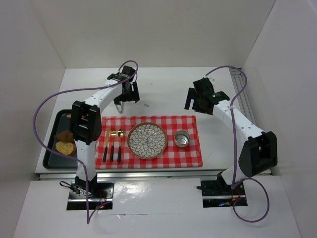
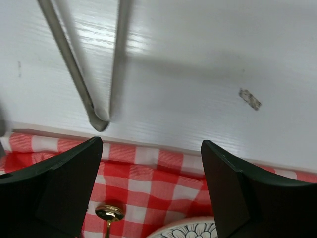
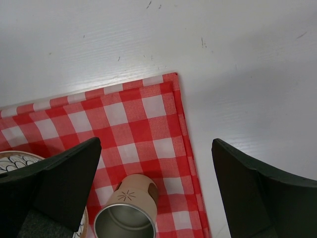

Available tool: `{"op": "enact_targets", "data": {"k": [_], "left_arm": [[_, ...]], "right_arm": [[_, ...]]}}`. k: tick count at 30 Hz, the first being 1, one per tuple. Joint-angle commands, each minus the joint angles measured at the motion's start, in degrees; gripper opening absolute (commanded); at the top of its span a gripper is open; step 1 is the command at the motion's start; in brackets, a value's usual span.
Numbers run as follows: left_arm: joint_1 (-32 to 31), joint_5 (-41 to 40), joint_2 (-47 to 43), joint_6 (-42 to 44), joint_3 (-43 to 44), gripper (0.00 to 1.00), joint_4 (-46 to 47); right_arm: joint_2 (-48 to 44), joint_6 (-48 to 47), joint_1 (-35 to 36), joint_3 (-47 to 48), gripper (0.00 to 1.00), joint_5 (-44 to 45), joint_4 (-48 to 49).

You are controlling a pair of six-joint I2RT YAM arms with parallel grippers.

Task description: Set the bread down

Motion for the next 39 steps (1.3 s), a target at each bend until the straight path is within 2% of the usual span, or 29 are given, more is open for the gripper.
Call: {"op": "enact_targets", "data": {"k": [1,6,20,28,31,32,33,34,36,39], "left_arm": [[2.45,0.11,-1.77,-1.2,-0.89,0.94,3.08],[6.41,0.63,2.88,-0.58,0.16,0.99,3.09],[10.98,0.89,13.52,-0.77,7.8,0.99,6.77],[13.36,1.51,23.53,1.09,21.42,0.97,3.45],[13.36,2.74,24.16,1.7,23.89,0.76,3.44],[13.36,2.74,23.55,1.7,23.89,0.66,3.44],[13.36,2.74,22.76,1.7,23.37,0.51,3.44],[13.36,2.74,20.4,1.18,22.67,0.45,3.44],[13.36,2.74,17.32,1.17,21.97,0.37,3.97],[13.36,2.22,9.76,1.17,20.47,0.35,4.5]], "right_arm": [[-0.51,0.51,-0.37,1.13,1.0,-0.03,0.53],[3.27,-0.8,-0.37,4.2,1.0,-1.97,0.53],[9.77,-2.48,-0.37,9.39,1.0,-1.97,0.01],[12.5,-3.01,-0.37,11.59,1.0,-0.74,-1.05],[13.81,-3.01,-0.89,12.73,1.0,-1.26,-1.05],[13.82,-3.01,-0.89,12.73,1.0,-1.27,-1.57],[13.82,-3.01,-0.89,13.34,1.0,-1.27,-1.58],[13.82,-3.01,-0.89,13.35,1.0,-1.27,-1.58],[13.21,-3.01,-0.89,13.35,1.0,-1.27,-1.58],[12.51,-3.01,-0.89,13.35,1.0,-0.65,-1.58]]}}
